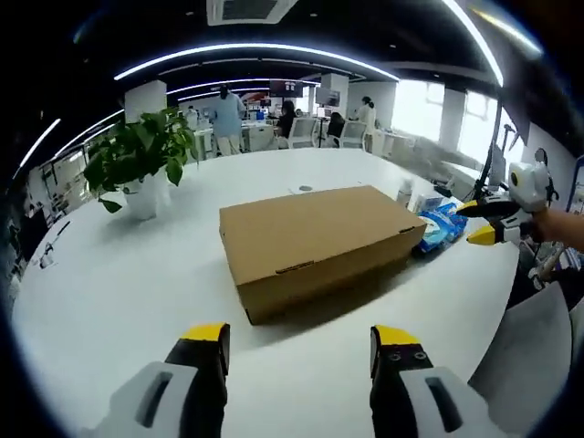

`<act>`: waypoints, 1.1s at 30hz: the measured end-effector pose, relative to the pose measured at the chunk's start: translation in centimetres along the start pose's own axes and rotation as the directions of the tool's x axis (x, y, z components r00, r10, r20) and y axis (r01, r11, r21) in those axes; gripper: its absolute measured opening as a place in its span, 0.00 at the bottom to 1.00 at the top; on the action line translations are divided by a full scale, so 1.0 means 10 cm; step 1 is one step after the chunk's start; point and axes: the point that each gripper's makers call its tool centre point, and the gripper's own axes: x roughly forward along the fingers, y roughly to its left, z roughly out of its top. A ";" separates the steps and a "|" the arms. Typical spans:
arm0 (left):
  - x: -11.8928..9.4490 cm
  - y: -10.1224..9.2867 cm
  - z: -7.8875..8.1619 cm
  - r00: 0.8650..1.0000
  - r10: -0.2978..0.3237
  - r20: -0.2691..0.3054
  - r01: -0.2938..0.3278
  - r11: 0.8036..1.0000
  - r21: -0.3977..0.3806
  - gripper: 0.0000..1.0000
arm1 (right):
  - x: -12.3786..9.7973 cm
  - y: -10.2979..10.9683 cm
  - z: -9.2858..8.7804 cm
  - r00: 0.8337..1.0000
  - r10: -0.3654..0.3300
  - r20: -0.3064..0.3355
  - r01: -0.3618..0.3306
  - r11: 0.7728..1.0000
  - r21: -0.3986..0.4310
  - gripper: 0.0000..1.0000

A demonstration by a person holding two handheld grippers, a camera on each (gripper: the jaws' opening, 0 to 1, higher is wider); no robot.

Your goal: Operate the shoe box by opening the lid, removing the specified soft item, and placing it in the target area until the item is outside and the box remains undamaged.

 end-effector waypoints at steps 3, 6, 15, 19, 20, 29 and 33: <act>-0.12 -0.08 0.02 1.000 -0.001 0.031 0.001 1.000 -0.016 0.69 | -0.15 -0.02 -0.06 1.000 -0.018 0.006 0.018 1.000 0.016 0.52; -0.25 -0.17 0.02 0.998 -0.002 0.055 0.004 1.000 -0.027 0.72 | -0.29 -0.02 -0.11 0.999 -0.036 0.011 0.036 0.999 0.032 0.54; -0.53 -0.42 0.06 0.995 -0.011 0.096 0.012 1.000 -0.010 0.81 | -0.71 0.03 -0.32 0.996 -0.084 0.012 0.083 0.994 0.077 0.64; -0.62 -0.52 0.09 0.992 -0.011 0.125 0.011 1.000 0.004 0.86 | -0.88 0.01 -0.33 0.992 -0.126 0.026 0.124 0.990 0.070 0.66; -0.64 -0.54 0.10 0.991 -0.011 0.136 0.010 1.000 0.006 0.88 | -0.92 0.00 -0.32 0.991 -0.133 0.032 0.131 0.989 0.074 0.67; -0.71 -0.70 0.00 0.989 -0.005 0.148 0.001 1.000 0.023 0.99 | -1.18 -0.01 -0.33 0.983 -0.173 0.069 0.162 0.977 0.138 0.79; -0.76 -0.72 -0.05 0.989 -0.013 0.149 0.011 1.000 0.014 1.00 | -1.26 0.00 -0.37 0.980 -0.183 0.075 0.171 0.975 0.142 0.85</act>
